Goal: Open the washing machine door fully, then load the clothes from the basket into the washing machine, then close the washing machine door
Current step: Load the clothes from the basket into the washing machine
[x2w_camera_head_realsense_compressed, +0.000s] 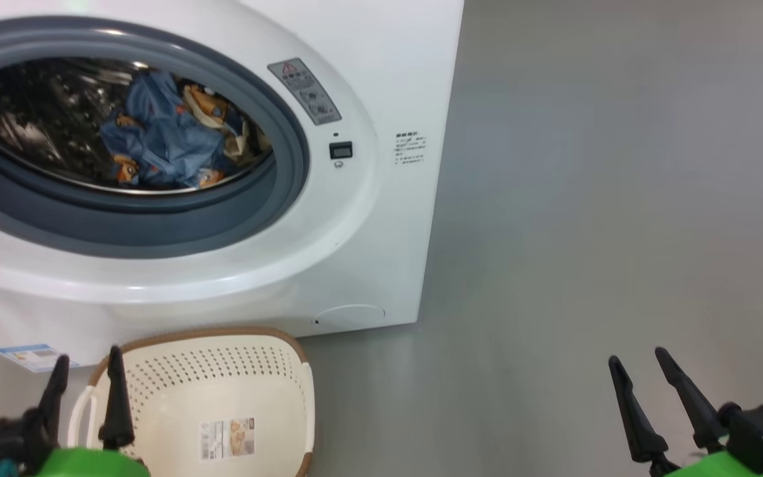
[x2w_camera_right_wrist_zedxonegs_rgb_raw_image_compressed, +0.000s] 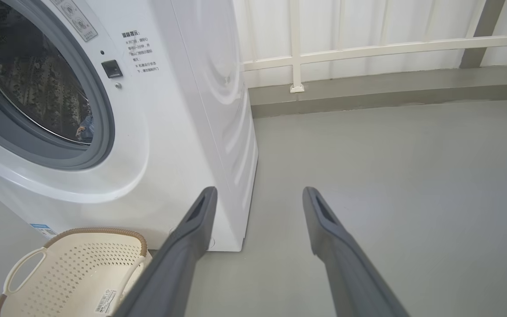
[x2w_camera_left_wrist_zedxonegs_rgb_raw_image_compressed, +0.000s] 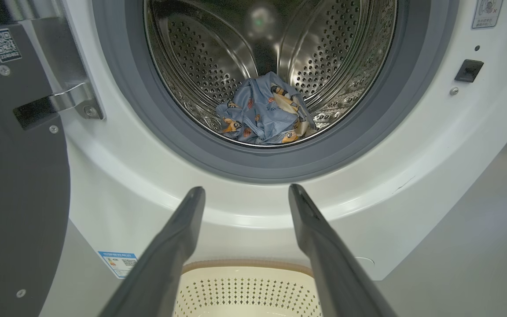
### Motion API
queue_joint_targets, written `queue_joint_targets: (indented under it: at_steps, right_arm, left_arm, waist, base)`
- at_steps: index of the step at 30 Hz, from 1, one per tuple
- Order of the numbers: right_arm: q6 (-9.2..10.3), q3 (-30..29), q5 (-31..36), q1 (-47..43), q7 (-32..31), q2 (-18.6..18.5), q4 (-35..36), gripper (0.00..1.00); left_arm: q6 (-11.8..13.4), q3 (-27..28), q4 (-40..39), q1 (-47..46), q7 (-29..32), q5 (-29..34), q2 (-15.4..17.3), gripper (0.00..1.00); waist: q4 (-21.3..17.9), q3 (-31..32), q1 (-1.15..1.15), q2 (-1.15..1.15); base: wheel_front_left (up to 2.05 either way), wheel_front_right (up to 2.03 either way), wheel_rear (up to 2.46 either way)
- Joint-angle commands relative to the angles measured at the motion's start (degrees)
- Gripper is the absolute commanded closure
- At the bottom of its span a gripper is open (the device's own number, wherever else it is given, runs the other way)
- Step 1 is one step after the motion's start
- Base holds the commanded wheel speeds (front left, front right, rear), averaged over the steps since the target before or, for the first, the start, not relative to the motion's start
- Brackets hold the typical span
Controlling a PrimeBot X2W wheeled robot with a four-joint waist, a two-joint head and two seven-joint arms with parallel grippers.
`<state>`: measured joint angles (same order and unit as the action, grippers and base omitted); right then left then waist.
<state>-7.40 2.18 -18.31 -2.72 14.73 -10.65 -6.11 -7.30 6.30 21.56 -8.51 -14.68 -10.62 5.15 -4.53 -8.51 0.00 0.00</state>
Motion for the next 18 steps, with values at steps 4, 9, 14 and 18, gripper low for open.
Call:
queue_joint_targets:
  at_steps: [4,9,14,18]
  right_arm:
    - [-0.09,0.43,-0.76,-1.88,0.27,-0.93,1.03,0.0]
    - [-0.09,0.26,-0.91,-3.07,0.27,-1.0,1.11,0.0]
    - [-0.09,0.11,-0.9,-3.33,0.27,-0.93,1.19,0.0]
    - [-0.09,0.33,-0.84,-3.2,0.27,-0.99,1.33,0.0]
  left_arm:
    - [-0.18,2.47,-3.92,4.0,-0.32,-1.03,0.48,0.0]
    - [-0.18,3.17,-6.81,7.49,-0.32,-0.84,0.05,0.0]
    - [-0.18,3.48,-8.08,8.64,-0.32,-0.75,-0.08,0.0]
    - [-0.18,3.44,-8.13,8.76,-0.32,-0.92,-0.05,0.0]
  waist:
    - [-0.41,3.33,0.0,0.0]
    - [-0.64,3.97,0.0,0.0]
    - [-0.61,3.96,0.0,0.0]
    - [-0.73,3.88,0.0,0.0]
  base:
    - [0.0,0.0,0.0]
    - [0.0,0.0,0.0]
    - [0.0,0.0,0.0]
    - [0.0,0.0,0.0]
